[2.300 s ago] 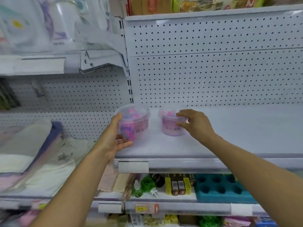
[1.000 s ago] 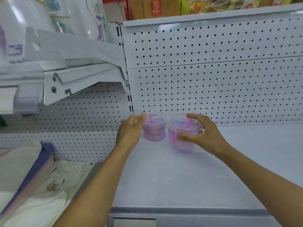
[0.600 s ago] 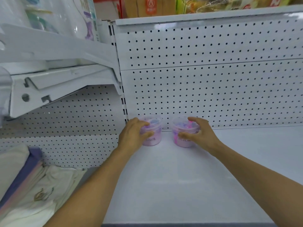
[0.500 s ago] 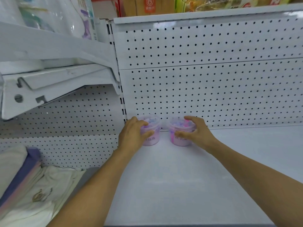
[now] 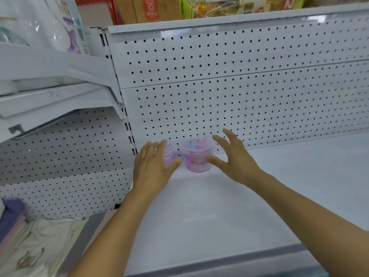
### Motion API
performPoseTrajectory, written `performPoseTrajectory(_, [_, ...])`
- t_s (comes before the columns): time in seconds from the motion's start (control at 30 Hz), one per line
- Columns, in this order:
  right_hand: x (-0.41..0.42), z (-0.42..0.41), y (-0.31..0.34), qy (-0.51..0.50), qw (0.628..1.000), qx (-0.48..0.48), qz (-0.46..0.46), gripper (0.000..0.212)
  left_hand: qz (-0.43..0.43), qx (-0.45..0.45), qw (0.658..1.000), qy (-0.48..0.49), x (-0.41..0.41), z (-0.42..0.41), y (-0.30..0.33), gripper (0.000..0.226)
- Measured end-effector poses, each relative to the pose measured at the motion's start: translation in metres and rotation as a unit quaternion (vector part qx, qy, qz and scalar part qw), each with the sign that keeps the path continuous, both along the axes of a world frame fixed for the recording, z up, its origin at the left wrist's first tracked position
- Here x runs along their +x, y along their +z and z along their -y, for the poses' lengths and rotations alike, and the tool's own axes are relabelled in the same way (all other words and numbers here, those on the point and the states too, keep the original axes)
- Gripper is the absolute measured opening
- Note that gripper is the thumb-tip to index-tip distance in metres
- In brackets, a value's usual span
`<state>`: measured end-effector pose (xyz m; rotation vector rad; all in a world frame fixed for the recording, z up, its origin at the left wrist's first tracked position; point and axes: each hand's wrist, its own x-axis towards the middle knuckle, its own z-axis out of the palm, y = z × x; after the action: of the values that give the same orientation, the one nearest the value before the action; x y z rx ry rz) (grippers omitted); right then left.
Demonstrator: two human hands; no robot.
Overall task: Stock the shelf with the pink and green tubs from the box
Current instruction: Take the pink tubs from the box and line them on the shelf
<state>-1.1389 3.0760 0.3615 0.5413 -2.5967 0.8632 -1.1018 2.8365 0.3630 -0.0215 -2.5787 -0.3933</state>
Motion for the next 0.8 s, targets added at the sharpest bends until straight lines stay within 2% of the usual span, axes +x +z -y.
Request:
performPoseTrajectory(0.1, [0.045,-0.034,-0.005,-0.046,0.989,0.060,-0.125,0.061,-0.052,-0.024,0.997,-0.055,0.030,-0.040,-0.005,0.076])
performPoseTrajectory(0.17, [0.077,-0.062,-0.012,-0.083,0.983,0.064,-0.151,0.059,-0.092,-0.039,0.991,-0.085,0.054,-0.077,-0.007,0.075])
performPoseTrajectory(0.27, [0.125,-0.111,-0.025,-0.142,0.976,0.062,-0.152,0.058,-0.111,-0.045,0.985,-0.128,0.090,-0.136,-0.016,0.067])
performPoseTrajectory(0.5, [0.240,-0.249,-0.053,-0.248,0.952,0.103,-0.145,0.053,-0.039,-0.015,0.961,-0.273,0.155,-0.282,-0.052,0.065])
performPoseTrajectory(0.63, [0.298,-0.346,-0.076,-0.298,0.938,0.147,-0.095,0.049,-0.006,-0.045,0.941,-0.335,0.186,-0.379,-0.074,0.065])
performPoseTrajectory(0.8, [0.375,-0.461,-0.118,-0.373,0.920,0.117,-0.037,0.047,0.000,-0.070,0.906,-0.417,0.224,-0.499,-0.111,0.061])
